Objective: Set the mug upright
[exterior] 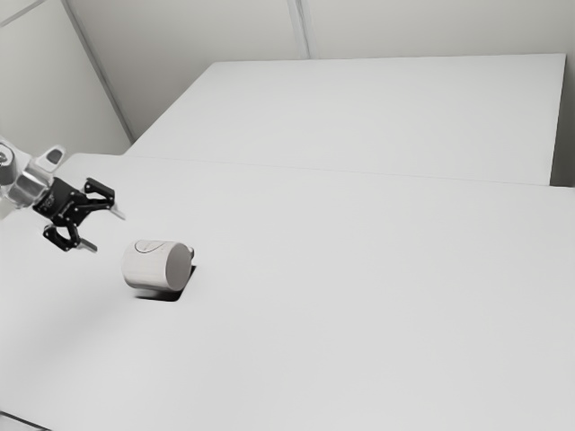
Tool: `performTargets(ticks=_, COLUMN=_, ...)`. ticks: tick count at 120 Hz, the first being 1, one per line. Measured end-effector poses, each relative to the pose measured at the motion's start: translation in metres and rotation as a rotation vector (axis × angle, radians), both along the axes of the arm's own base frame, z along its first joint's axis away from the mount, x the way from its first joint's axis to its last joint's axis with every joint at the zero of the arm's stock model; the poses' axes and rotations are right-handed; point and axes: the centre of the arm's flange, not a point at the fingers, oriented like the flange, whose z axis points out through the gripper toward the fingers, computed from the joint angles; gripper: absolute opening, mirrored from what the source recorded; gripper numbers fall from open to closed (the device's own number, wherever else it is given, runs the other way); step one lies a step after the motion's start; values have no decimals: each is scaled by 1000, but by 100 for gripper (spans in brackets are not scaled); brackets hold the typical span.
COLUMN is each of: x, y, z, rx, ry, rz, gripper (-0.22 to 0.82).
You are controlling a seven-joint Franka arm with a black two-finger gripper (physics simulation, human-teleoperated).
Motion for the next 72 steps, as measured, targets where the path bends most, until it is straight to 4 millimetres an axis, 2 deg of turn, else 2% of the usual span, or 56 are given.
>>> performTargets(ticks=12, x=5, y=9, z=-22, rx=-49, ry=-8, rz=34, gripper=60)
performTargets(ticks=45, x=27, y=40, z=-65, rx=-102, ry=-19, rz=23, gripper=60)
performTargets(ticks=72, x=43, y=50, z=-96, rx=-185, ry=-51, rz=-41, gripper=60)
